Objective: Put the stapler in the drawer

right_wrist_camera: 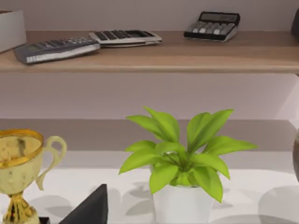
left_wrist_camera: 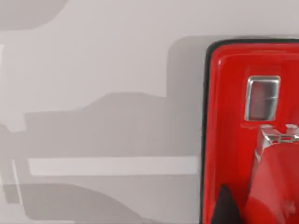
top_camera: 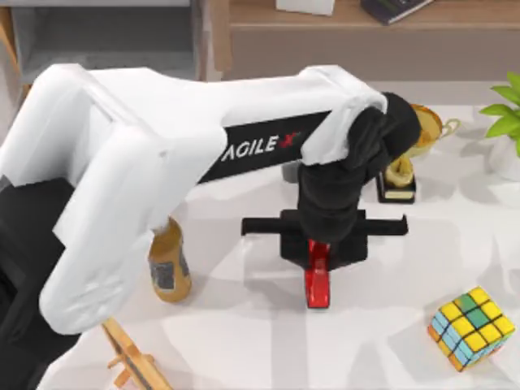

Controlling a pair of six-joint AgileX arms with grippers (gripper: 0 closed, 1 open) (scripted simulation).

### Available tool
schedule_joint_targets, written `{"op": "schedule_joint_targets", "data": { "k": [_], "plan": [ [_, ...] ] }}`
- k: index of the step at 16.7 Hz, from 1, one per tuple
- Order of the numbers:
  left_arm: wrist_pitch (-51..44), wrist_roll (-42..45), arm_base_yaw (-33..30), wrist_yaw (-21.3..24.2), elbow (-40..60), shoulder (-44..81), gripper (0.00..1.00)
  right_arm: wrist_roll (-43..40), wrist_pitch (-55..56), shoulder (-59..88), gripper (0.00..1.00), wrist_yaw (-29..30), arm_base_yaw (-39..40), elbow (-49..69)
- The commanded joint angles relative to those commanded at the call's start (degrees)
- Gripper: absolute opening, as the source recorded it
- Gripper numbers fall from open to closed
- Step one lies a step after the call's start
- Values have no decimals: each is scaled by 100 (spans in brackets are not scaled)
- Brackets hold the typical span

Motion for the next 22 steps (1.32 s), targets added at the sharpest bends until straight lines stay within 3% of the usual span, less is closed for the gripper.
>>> {"op": "schedule_joint_targets", "data": {
  "k": [9, 13, 17, 22],
  "plan": [
    [-271, 7, 4, -2, 176, -70, 0, 0, 0, 0, 100, 0, 0, 0],
    [-424, 564, 317, -141, 532, -387, 0, 0, 0, 0, 100, 0, 0, 0],
    [-698, 1740, 1240, -422, 1235, -777, 0, 0, 0, 0, 100, 0, 0, 0],
    [-1180, 3478, 3022, -762, 2335, -1058, 0, 0, 0, 0, 100, 0, 0, 0]
  ]
}}
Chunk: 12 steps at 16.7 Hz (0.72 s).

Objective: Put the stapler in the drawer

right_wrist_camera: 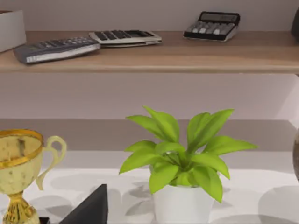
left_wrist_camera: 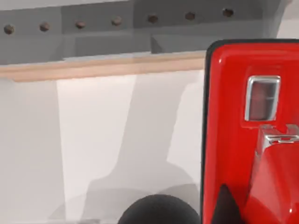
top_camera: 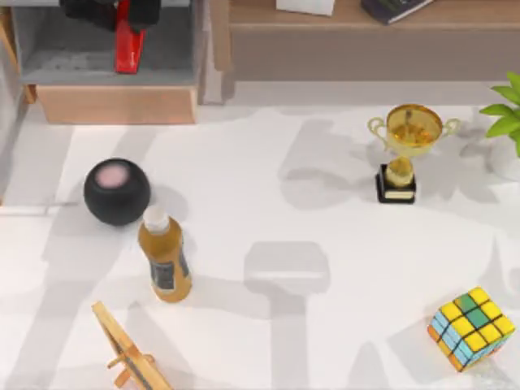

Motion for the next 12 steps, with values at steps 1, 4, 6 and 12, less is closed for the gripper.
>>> {"op": "schedule_joint_targets", "data": {
  "k": [1, 4, 6, 12],
  "plan": [
    [-105, 351, 391, -38, 214, -1, 0, 0, 0, 0, 100, 0, 0, 0],
    [-401, 1352, 1550, -55, 769, 199, 0, 0, 0, 0, 100, 0, 0, 0],
    [-569, 1923, 2248, 24, 1045, 503, 0, 0, 0, 0, 100, 0, 0, 0],
    [-775, 2981, 3613, 539, 1518, 1921, 0, 0, 0, 0, 100, 0, 0, 0]
  ]
}}
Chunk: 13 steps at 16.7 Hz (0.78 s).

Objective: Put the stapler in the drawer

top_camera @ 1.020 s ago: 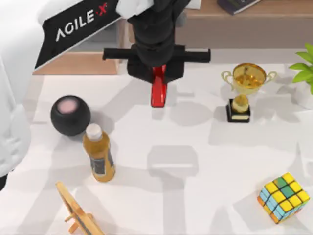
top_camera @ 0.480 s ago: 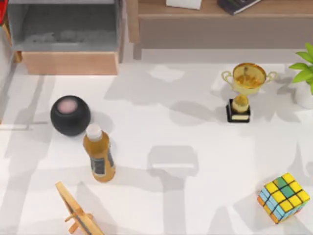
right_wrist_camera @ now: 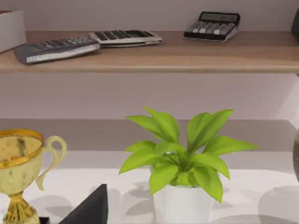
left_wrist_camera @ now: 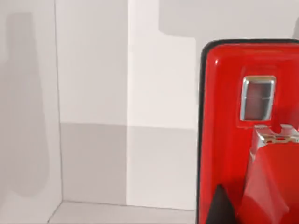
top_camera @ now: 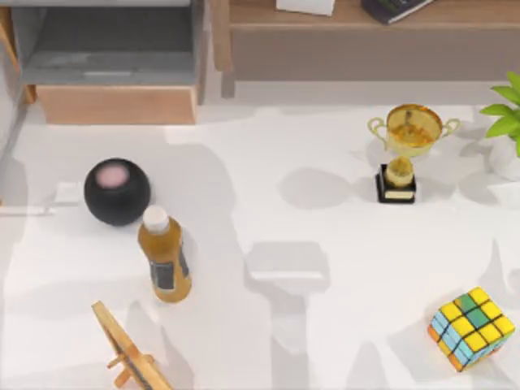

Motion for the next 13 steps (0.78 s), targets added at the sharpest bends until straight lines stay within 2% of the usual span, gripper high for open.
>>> {"op": "schedule_joint_targets", "data": {
  "k": [5, 13],
  "plan": [
    [-177, 311, 202, 289, 94, 806, 0, 0, 0, 0, 100, 0, 0, 0],
    [-140, 326, 183, 286, 21, 837, 0, 0, 0, 0, 100, 0, 0, 0]
  ]
}}
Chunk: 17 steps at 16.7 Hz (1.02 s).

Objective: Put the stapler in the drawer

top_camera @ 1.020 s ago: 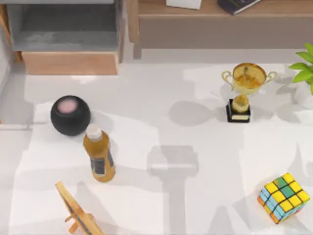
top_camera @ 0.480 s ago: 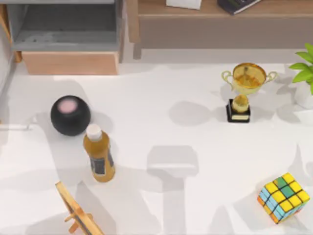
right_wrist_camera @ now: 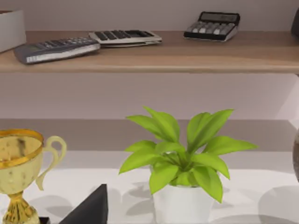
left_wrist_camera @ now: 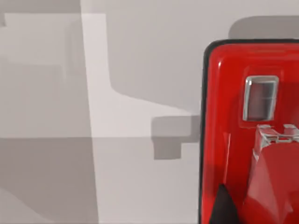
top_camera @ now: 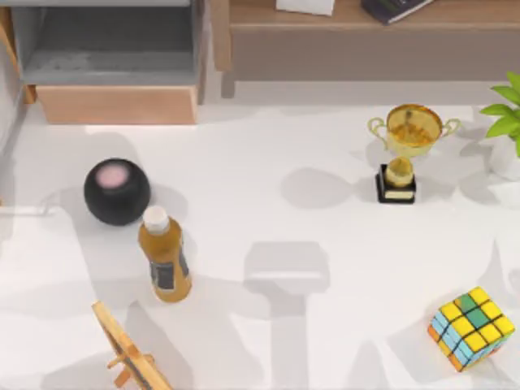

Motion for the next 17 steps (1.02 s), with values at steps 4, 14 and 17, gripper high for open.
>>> {"op": "schedule_joint_targets", "data": {
  "k": [4, 14, 17],
  "plan": [
    [98, -2, 8, 6, -122, -27, 0, 0, 0, 0, 100, 0, 0, 0],
    [224, -4, 18, 12, -280, -60, 15, 0, 0, 0, 100, 0, 0, 0],
    [224, -4, 18, 12, -280, -60, 38, 0, 0, 0, 100, 0, 0, 0]
  ]
}}
